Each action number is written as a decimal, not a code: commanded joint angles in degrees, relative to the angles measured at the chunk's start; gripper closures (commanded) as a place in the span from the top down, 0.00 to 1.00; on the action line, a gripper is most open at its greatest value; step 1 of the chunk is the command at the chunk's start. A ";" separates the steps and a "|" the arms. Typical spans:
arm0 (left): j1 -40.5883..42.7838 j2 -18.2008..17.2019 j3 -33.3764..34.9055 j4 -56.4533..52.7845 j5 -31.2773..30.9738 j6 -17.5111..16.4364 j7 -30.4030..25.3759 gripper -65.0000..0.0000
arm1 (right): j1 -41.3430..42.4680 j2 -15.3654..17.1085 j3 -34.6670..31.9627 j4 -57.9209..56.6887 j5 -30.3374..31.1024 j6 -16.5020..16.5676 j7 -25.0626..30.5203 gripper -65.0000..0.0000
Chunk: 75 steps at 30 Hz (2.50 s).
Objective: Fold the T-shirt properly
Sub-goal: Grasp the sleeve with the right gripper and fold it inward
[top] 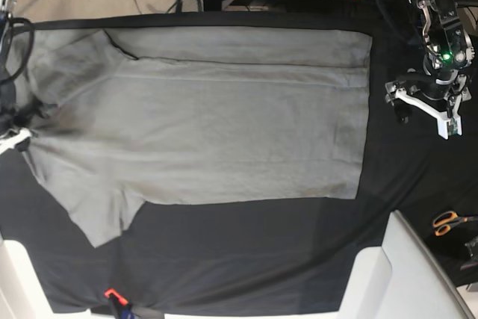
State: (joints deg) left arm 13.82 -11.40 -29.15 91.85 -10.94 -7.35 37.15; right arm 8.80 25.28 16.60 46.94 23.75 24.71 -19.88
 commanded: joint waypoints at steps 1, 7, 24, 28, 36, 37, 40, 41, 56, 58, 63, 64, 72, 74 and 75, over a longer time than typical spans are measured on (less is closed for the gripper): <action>-0.33 -0.87 -0.26 0.94 -0.01 0.28 -0.97 0.87 | 0.30 0.35 1.29 3.39 0.74 0.48 -0.47 0.00; -0.42 -0.87 -0.26 0.94 -0.01 0.28 -0.97 0.87 | -6.29 -3.61 8.06 18.86 0.74 0.65 -12.87 0.00; -0.42 -0.87 -0.26 0.94 0.08 0.28 -0.97 0.87 | -21.59 -12.93 15.71 42.95 0.74 0.74 -26.49 0.00; -0.42 -0.87 -0.17 0.94 0.08 0.28 -0.97 0.87 | -22.56 -13.81 15.71 43.83 0.74 0.74 -29.66 0.01; -0.51 -0.87 -0.17 0.94 0.08 0.28 -0.97 0.87 | -22.03 -15.56 15.44 51.22 0.56 0.74 -34.14 0.56; -0.51 -0.87 -0.17 0.85 0.08 0.28 -0.97 0.87 | -21.15 -15.56 15.36 52.18 0.47 0.65 -34.06 0.63; -0.59 -0.87 -0.17 0.85 0.08 0.28 -0.97 0.87 | -15.35 -14.07 15.00 49.81 0.30 0.65 -33.09 0.64; -0.59 -0.87 -0.17 0.85 0.08 0.28 -0.97 0.87 | -12.53 -13.10 14.12 46.73 0.30 0.65 -32.47 0.63; -0.42 -0.87 -0.44 0.85 0.08 0.28 -0.97 0.87 | 21.84 -2.46 -7.06 -29.93 0.30 0.83 7.35 0.63; -0.42 -0.87 -0.35 0.85 -0.01 0.28 -0.97 0.87 | 22.81 -2.82 -9.70 -33.09 0.30 0.83 10.43 0.63; -0.51 -0.95 -0.26 0.85 -0.01 0.28 -0.97 0.87 | 23.16 -4.40 -13.30 -33.18 0.65 0.83 11.13 0.62; -0.59 -0.95 -0.26 0.85 -0.01 0.28 -0.97 0.87 | 23.42 -4.75 -13.39 -33.18 0.56 0.83 11.13 0.62; -0.95 -0.95 -0.26 0.85 0.08 0.28 -0.97 0.87 | 23.86 -6.07 -13.48 -33.27 0.38 0.83 11.22 0.47; -0.95 -0.95 -0.26 0.85 0.08 0.28 -0.97 0.87 | 23.86 -6.07 -13.48 -33.27 0.38 0.83 11.22 0.34; -1.03 -0.95 -0.26 0.76 0.08 0.28 -0.97 0.87 | 23.86 -5.89 -13.48 -33.27 0.38 0.74 11.31 0.27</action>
State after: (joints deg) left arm 13.30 -11.44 -29.15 91.72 -10.74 -7.38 37.15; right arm 31.46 18.83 3.36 13.37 24.21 25.04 -8.21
